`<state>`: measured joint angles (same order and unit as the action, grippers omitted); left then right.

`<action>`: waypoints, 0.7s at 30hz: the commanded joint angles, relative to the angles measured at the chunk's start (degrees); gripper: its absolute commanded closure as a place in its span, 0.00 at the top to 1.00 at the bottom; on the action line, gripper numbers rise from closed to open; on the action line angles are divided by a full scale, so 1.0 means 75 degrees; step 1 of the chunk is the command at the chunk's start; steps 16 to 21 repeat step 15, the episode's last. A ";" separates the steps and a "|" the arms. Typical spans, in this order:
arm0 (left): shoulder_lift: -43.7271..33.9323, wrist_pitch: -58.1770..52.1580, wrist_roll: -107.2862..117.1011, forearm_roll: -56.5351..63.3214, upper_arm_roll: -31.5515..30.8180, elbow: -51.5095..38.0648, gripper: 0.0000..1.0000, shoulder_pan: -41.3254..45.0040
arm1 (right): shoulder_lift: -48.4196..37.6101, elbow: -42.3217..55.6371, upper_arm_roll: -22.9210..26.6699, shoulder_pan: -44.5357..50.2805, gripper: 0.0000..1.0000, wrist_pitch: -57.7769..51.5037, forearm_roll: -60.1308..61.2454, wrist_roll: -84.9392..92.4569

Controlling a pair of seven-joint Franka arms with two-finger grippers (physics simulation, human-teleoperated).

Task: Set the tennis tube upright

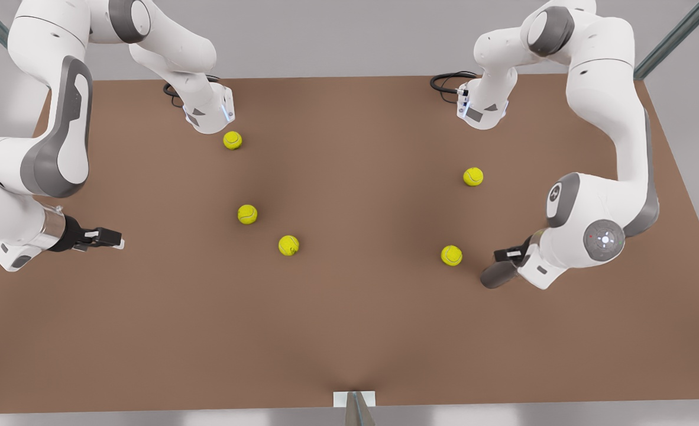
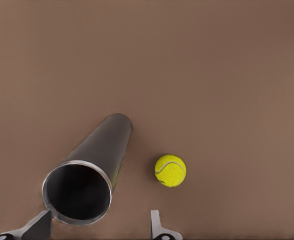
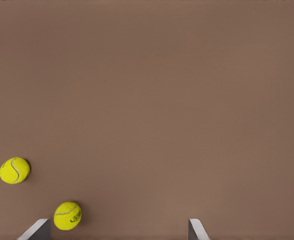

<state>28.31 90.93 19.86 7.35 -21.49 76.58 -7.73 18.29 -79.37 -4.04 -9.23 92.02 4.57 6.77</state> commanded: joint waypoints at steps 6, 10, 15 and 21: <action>-0.0610 -0.1660 -0.0515 0.0063 -0.0252 -0.1163 1.00 -0.0117 | -0.0001 0.0000 0.0000 0.0000 1.00 0.0000 0.0000 0.0000; -0.3034 -0.0409 -0.2543 -0.0874 0.3181 0.1271 1.00 0.2051 | -0.0001 0.0000 0.0000 0.0000 1.00 -0.0012 0.0000 0.0000; -0.3552 -0.0171 -0.2414 -0.0839 0.3029 0.1989 1.00 0.2062 | 0.0011 0.0000 0.0000 0.0000 1.00 0.0000 0.0000 0.0000; -0.3552 -0.0171 -0.2414 -0.0839 0.3029 0.1989 1.00 0.2062 | 0.0011 0.0000 0.0000 0.0000 1.00 0.0000 0.0000 0.0000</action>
